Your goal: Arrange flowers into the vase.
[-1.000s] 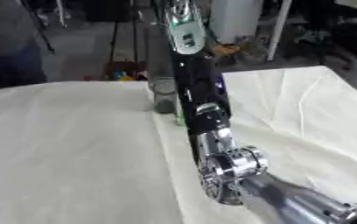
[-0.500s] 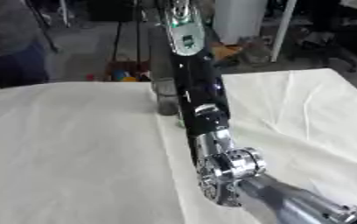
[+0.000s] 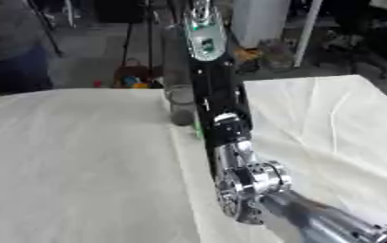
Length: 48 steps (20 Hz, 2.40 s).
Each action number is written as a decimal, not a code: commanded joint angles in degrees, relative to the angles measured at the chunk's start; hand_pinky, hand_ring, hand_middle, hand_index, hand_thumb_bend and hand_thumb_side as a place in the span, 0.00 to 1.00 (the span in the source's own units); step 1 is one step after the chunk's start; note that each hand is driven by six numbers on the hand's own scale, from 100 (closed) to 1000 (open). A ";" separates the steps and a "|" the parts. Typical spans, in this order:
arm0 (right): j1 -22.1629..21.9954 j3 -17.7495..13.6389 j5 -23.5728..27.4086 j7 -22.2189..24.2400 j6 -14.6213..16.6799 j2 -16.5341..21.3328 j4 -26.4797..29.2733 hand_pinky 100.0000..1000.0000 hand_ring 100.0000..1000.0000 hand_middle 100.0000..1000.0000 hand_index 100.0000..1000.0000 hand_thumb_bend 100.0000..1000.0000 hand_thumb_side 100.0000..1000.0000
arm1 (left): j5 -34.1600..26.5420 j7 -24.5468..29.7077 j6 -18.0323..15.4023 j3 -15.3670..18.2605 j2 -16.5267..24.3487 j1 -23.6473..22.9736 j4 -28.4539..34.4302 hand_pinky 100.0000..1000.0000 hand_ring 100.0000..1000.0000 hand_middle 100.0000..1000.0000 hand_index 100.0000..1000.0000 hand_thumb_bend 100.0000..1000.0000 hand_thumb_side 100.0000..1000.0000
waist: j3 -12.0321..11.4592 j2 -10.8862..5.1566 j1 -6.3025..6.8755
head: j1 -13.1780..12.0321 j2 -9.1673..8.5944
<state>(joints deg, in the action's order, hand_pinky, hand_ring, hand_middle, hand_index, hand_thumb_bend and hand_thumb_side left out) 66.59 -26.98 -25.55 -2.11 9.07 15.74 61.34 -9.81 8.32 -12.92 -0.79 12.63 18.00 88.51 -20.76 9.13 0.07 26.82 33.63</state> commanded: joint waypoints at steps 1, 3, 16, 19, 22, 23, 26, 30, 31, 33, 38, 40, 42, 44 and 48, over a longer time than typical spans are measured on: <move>1.41 -0.35 -1.07 0.21 -0.11 1.51 0.27 0.00 0.00 0.00 0.00 0.00 0.66 | -0.13 0.21 -0.14 0.40 1.26 0.74 1.35 0.55 0.63 0.71 0.79 0.74 0.80 | 0.08 -0.85 0.21 | 0.11 -0.56; 1.32 -0.44 -1.96 0.43 0.00 1.57 0.12 0.00 0.00 0.00 0.01 0.00 0.66 | -0.13 0.23 -0.13 0.40 1.26 0.67 1.33 0.55 0.63 0.71 0.79 0.74 0.80 | 0.12 -0.87 0.20 | 0.14 -0.56; 1.00 -0.77 -8.88 0.92 1.67 1.74 -0.57 0.00 0.00 0.00 0.10 0.00 0.64 | -0.16 0.43 -0.21 0.44 1.27 0.43 1.22 0.55 0.62 0.71 0.79 0.74 0.81 | 0.42 -0.75 0.09 | 0.25 -0.54; 0.89 -0.90 -9.91 1.14 1.79 1.82 -0.83 0.00 0.00 0.00 0.12 0.00 0.64 | -0.16 0.52 -0.22 0.46 1.27 0.41 1.20 0.55 0.62 0.71 0.79 0.74 0.81 | 0.47 -0.71 0.08 | 0.32 -0.60; 0.76 -1.07 -10.79 1.16 1.68 1.85 -1.01 0.00 0.00 0.00 0.18 0.00 0.65 | -0.18 0.59 -0.24 0.47 1.25 0.38 1.21 0.55 0.62 0.71 0.79 0.74 0.81 | 0.50 -0.71 0.10 | 0.38 -0.65; 0.74 -1.09 -11.09 1.16 1.66 1.86 -1.04 0.00 0.00 0.00 0.20 0.00 0.65 | -0.17 0.63 -0.24 0.47 1.25 0.36 1.20 0.55 0.62 0.71 0.79 0.74 0.81 | 0.51 -0.71 0.11 | 0.40 -0.67; 0.71 -1.08 -11.99 1.28 1.72 1.90 -1.08 0.00 0.07 0.00 0.26 0.00 0.64 | -0.19 0.71 -0.25 0.50 1.24 0.32 1.20 0.55 0.62 0.71 0.79 0.74 0.81 | 0.52 -0.71 0.15 | 0.45 -0.66; 0.67 -1.12 -12.98 1.32 1.90 1.88 -0.98 0.00 0.16 0.11 0.30 0.00 0.64 | -0.17 0.93 -0.23 0.50 1.22 0.33 1.21 0.55 0.62 0.71 0.79 0.74 0.81 | 0.52 -0.69 0.22 | 0.51 -0.65; 0.67 -1.14 -13.13 1.30 1.93 1.87 -0.94 0.00 0.17 0.12 0.30 0.00 0.64 | -0.16 0.99 -0.22 0.50 1.23 0.34 1.21 0.55 0.62 0.71 0.79 0.74 0.81 | 0.52 -0.67 0.24 | 0.51 -0.65; 0.62 -1.14 -13.43 1.34 1.91 1.86 -0.94 0.00 0.22 0.16 0.32 0.00 0.65 | -0.17 1.04 -0.21 0.53 1.23 0.33 1.22 0.55 0.62 0.71 0.79 0.74 0.81 | 0.53 -0.66 0.26 | 0.53 -0.63; 0.58 -1.17 -13.95 1.43 1.88 1.86 -0.89 0.19 0.33 0.27 0.32 0.00 0.64 | -0.18 1.10 -0.21 0.57 1.20 0.32 1.21 0.55 0.62 0.71 0.79 0.74 0.81 | 0.56 -0.63 0.31 | 0.56 -0.65; 0.58 -1.20 -14.16 1.34 1.71 1.85 -0.85 0.27 0.40 0.32 0.29 0.00 0.64 | -0.20 1.12 -0.21 0.58 1.20 0.34 1.22 0.55 0.62 0.71 0.80 0.74 0.81 | 0.56 -0.62 0.34 | 0.61 -0.70; 0.57 -1.21 -14.24 1.31 1.48 1.84 -0.82 0.33 0.44 0.36 0.29 0.00 0.64 | -0.21 1.15 -0.22 0.59 1.21 0.36 1.24 0.55 0.62 0.71 0.80 0.74 0.81 | 0.55 -0.61 0.36 | 0.63 -0.75; 0.57 -1.19 -14.26 1.39 1.31 1.83 -0.79 0.36 0.46 0.38 0.30 0.00 0.64 | -0.23 1.15 -0.22 0.60 1.20 0.36 1.24 0.55 0.62 0.71 0.80 0.74 0.81 | 0.52 -0.60 0.37 | 0.63 -0.78; 0.57 -1.13 -14.32 1.78 1.14 1.85 -0.83 0.48 0.52 0.43 0.32 0.00 0.64 | -0.28 1.20 -0.21 0.60 1.21 0.37 1.25 0.55 0.63 0.71 0.80 0.73 0.81 | 0.51 -0.56 0.35 | 0.57 -0.77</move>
<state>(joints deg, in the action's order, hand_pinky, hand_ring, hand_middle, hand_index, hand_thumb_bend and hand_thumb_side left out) 66.04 -28.10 -39.45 -0.42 10.29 15.89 59.65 -9.82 9.33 -13.10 -0.77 12.63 17.73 88.51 -20.23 9.25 0.17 27.34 33.58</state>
